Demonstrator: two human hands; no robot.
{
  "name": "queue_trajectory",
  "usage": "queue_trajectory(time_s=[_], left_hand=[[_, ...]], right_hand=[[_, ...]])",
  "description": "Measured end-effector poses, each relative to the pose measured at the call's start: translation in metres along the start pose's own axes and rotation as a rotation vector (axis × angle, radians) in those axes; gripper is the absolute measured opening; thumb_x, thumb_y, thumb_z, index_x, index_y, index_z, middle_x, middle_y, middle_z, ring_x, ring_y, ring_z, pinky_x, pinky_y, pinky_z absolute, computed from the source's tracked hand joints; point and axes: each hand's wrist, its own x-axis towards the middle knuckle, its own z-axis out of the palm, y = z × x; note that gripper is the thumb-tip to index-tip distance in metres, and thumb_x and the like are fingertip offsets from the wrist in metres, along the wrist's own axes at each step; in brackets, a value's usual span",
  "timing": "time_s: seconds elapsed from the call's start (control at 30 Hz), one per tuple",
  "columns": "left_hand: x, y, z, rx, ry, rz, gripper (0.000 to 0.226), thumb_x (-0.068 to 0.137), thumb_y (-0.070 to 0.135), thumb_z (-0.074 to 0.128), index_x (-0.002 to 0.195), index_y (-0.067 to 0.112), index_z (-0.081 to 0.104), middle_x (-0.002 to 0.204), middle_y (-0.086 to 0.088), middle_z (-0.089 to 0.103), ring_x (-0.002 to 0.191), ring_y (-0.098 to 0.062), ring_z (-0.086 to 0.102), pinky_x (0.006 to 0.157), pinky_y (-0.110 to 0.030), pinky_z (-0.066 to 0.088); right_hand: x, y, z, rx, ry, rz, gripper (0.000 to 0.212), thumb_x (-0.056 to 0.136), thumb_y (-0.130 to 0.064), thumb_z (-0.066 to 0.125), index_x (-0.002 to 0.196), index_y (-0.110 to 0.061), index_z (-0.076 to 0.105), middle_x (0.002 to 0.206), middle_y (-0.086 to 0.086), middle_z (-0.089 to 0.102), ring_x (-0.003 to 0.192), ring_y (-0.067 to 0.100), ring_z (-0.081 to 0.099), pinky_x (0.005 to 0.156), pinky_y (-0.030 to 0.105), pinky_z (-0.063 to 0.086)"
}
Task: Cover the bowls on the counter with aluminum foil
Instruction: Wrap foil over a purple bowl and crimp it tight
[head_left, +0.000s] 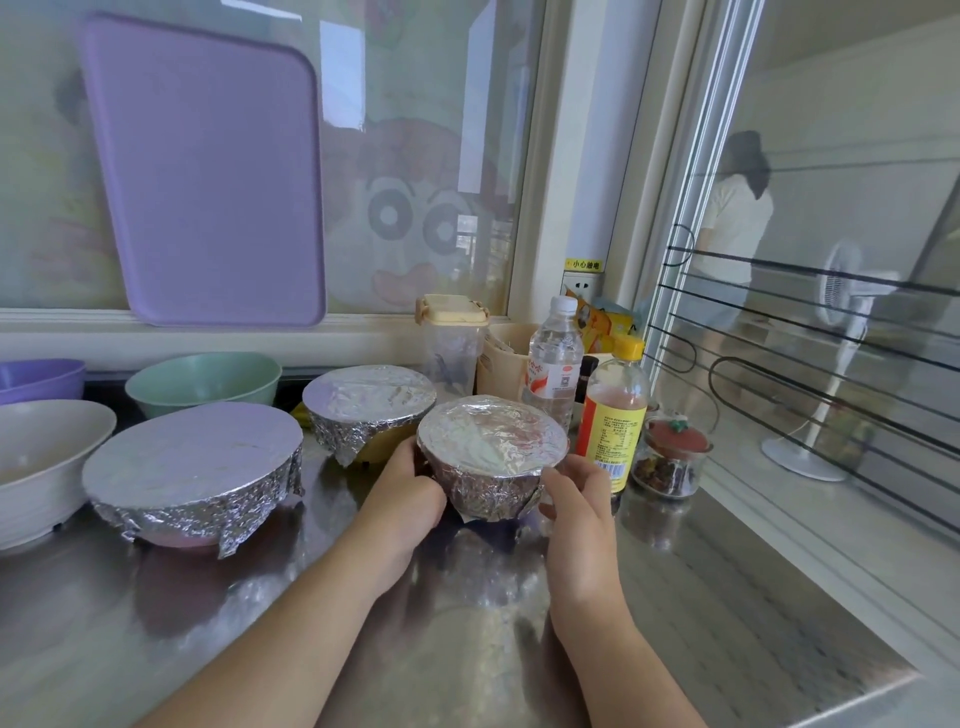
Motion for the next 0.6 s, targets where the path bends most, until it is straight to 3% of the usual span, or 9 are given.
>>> queue_trajectory(time_s=[0.07,0.13,0.23,0.27,0.37,0.43,0.5,0.6], left_hand=[[-0.002,-0.001,-0.002,-0.001,0.029,-0.007,0.095,0.065,-0.008,0.046,0.149,0.036,0.051,0.135,0.006,0.065,0.126,-0.021,0.057,0.111,-0.051,0.049],[-0.005,-0.002,-0.006,0.025,0.071,0.005,0.088,0.072,-0.012,0.045,0.145,0.037,0.054,0.13,0.009,0.068,0.123,-0.02,0.06,0.111,-0.051,0.048],[-0.015,-0.005,-0.012,0.09,0.076,0.068,0.076,0.084,-0.011,0.044,0.138,0.04,0.061,0.121,0.008,0.072,0.116,-0.019,0.065,0.081,-0.039,0.054],[-0.021,-0.005,-0.014,0.111,0.075,0.084,0.068,0.089,-0.009,0.045,0.134,0.039,0.064,0.117,0.008,0.073,0.113,-0.017,0.066,0.077,-0.037,0.053],[-0.032,-0.01,-0.021,0.132,0.122,0.106,0.05,0.093,-0.007,0.05,0.117,0.031,0.072,0.107,0.005,0.074,0.105,-0.017,0.068,0.089,-0.041,0.056],[-0.042,-0.013,-0.023,0.146,0.131,0.114,0.05,0.09,-0.011,0.046,0.111,0.025,0.074,0.105,0.001,0.074,0.105,-0.019,0.068,0.092,-0.04,0.056],[-0.047,-0.013,-0.026,0.14,0.137,0.094,0.05,0.089,-0.011,0.044,0.105,0.023,0.076,0.103,-0.002,0.075,0.103,-0.02,0.07,0.089,-0.038,0.059],[-0.044,-0.008,-0.03,0.071,0.209,0.054,0.029,0.089,0.016,0.052,0.089,0.03,0.078,0.096,-0.002,0.077,0.095,-0.024,0.073,0.079,-0.044,0.065]], right_hand=[[0.002,-0.001,-0.002,0.039,0.007,0.03,0.023,0.106,-0.029,0.057,0.128,-0.029,0.056,0.12,-0.01,0.062,0.113,0.01,0.06,0.081,0.028,0.046],[0.002,0.0,-0.003,0.071,0.01,0.041,0.029,0.106,-0.034,0.054,0.134,-0.029,0.058,0.125,-0.01,0.065,0.119,0.008,0.06,0.087,0.028,0.046],[0.004,0.002,0.001,0.069,0.0,0.049,0.051,0.097,-0.051,0.059,0.145,-0.033,0.057,0.138,-0.014,0.064,0.131,0.009,0.058,0.109,0.036,0.043],[0.005,0.005,0.003,0.069,0.002,0.069,0.056,0.092,-0.059,0.062,0.144,-0.038,0.058,0.141,-0.014,0.063,0.135,0.013,0.057,0.116,0.043,0.04],[0.024,0.035,-0.004,0.127,0.057,0.111,0.075,0.076,-0.081,0.066,0.141,-0.045,0.062,0.15,-0.01,0.056,0.142,0.025,0.053,0.123,0.058,0.034],[0.019,0.025,-0.002,0.17,0.109,0.105,0.072,0.075,-0.078,0.07,0.136,-0.038,0.068,0.145,-0.004,0.061,0.133,0.023,0.061,0.118,0.054,0.042],[0.006,0.007,0.001,0.241,0.093,0.108,0.054,0.091,-0.061,0.066,0.131,-0.025,0.072,0.133,0.004,0.072,0.122,0.025,0.069,0.111,0.05,0.05],[-0.002,-0.001,0.002,0.29,0.074,0.128,0.042,0.107,-0.04,0.051,0.135,-0.014,0.068,0.128,0.012,0.074,0.122,0.03,0.07,0.114,0.053,0.048]])
